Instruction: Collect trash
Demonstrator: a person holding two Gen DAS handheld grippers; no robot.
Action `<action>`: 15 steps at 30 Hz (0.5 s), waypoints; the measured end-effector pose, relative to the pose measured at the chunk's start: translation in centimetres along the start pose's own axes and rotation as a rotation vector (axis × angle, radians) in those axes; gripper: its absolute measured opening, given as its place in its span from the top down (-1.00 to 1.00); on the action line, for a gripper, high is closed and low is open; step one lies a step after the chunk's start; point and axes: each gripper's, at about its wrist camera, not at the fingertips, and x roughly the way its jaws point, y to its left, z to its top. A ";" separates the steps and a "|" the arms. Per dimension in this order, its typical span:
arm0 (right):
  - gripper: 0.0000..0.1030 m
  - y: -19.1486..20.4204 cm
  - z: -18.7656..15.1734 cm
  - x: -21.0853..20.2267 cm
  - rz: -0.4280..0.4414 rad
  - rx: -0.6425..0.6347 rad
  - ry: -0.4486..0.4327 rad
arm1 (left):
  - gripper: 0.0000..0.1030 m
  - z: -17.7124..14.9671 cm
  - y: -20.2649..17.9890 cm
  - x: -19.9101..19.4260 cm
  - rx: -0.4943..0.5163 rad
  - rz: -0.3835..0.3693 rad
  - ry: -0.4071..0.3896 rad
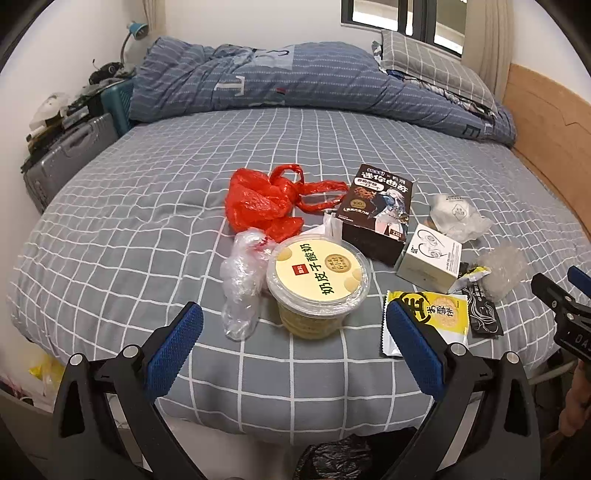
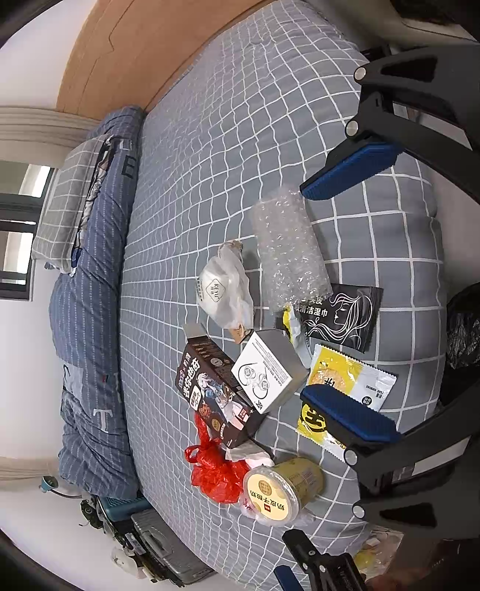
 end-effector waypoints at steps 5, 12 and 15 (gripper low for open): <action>-0.86 -0.2 0.0 0.1 -0.004 0.003 0.001 | -0.89 0.0 0.2 0.2 -0.015 0.002 0.006; -0.86 -0.5 -0.1 0.3 0.000 0.011 0.000 | -0.89 -0.2 0.2 0.3 -0.010 0.010 0.005; -0.86 -0.4 -0.1 0.4 0.000 0.009 0.000 | -0.89 -0.3 0.2 0.2 -0.009 0.011 0.002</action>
